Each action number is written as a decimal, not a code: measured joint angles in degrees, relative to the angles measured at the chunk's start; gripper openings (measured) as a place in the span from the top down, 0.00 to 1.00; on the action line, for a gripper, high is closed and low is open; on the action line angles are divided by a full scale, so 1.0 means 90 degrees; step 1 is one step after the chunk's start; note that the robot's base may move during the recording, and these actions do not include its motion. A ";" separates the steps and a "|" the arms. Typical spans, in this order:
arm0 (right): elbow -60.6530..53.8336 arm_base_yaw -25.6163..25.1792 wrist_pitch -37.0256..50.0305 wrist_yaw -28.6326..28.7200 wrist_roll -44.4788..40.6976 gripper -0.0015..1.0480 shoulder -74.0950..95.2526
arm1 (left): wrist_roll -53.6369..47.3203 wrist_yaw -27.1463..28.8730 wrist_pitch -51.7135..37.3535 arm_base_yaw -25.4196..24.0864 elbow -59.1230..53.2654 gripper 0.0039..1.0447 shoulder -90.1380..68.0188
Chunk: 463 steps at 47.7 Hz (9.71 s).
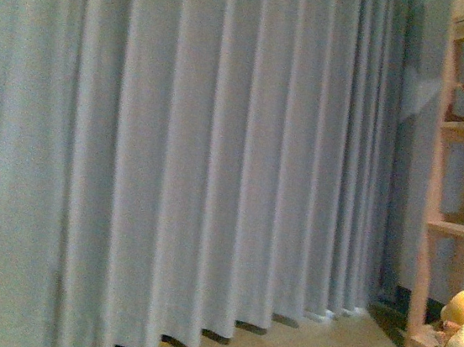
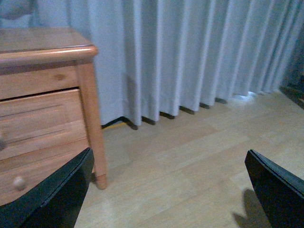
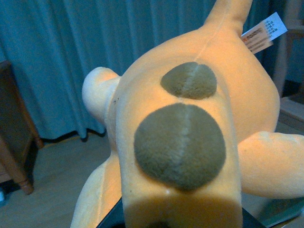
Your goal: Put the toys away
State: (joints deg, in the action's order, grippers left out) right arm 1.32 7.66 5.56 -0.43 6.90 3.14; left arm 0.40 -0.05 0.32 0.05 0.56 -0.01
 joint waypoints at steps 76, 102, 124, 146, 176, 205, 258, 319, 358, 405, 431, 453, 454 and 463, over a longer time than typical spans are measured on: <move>0.0000 -0.0002 0.0000 0.0022 0.0000 0.81 -0.0015 | -0.0002 0.0007 0.0002 0.0012 0.0000 0.05 0.0000; -0.0002 -0.0002 0.0000 0.0000 0.0002 0.81 -0.0012 | -0.0002 0.0005 0.0002 0.0010 0.0000 0.05 -0.0002; -0.0002 -0.0002 0.0000 -0.0002 0.0002 0.81 -0.0012 | -0.0005 0.0005 0.0002 0.0010 0.0000 0.05 0.0000; -0.0002 0.0007 0.0000 0.0041 0.0000 0.81 -0.0010 | -0.0002 0.0015 0.0002 0.0002 0.0000 0.05 0.0000; 0.0000 0.0010 0.0000 0.0022 0.0000 0.81 -0.0010 | -0.0002 0.0007 0.0002 -0.0005 0.0000 0.05 0.0000; -0.0002 0.0010 0.0000 -0.0012 0.0000 0.81 -0.0010 | -0.0002 0.0005 0.0002 -0.0005 0.0000 0.05 -0.0002; 0.6300 0.1955 -0.0204 -0.1095 -0.1972 0.81 0.3915 | -0.0002 0.0007 0.0002 -0.0005 0.0000 0.05 -0.0002; 1.5234 0.0512 -0.2616 0.1610 0.1243 0.81 1.1494 | -0.0002 0.0007 0.0002 -0.0005 0.0000 0.05 -0.0002; 1.5271 0.0823 -0.2414 0.2273 0.2994 0.81 1.2118 | -0.0002 0.0005 0.0002 -0.0005 0.0000 0.05 -0.0002; 1.5125 0.0823 -0.2339 0.2329 0.2392 0.09 1.2036 | -0.0002 0.0007 0.0002 -0.0005 0.0000 0.05 -0.0002; 1.4668 0.0782 -0.2195 0.2545 0.1950 0.00 1.0897 | -0.0002 0.0005 0.0002 -0.0005 0.0000 0.05 -0.0002; 0.9734 0.1494 -0.0170 0.0046 -0.0750 0.00 0.7237 | -0.0002 0.0007 0.0002 -0.0005 0.0000 0.05 -0.0002; 0.9605 0.1491 -0.0104 -0.0012 -0.0828 0.00 0.7142 | -0.0002 0.0007 0.0002 -0.0005 0.0000 0.05 -0.0002; 0.7735 0.1163 0.0597 -0.0427 -0.1494 0.00 0.5746 | -0.0002 0.0007 0.0002 -0.0005 0.0000 0.05 -0.0002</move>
State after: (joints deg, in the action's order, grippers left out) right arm 70.94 18.13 10.94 -4.27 -6.55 54.85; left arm 0.38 0.01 0.34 0.01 0.56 -0.03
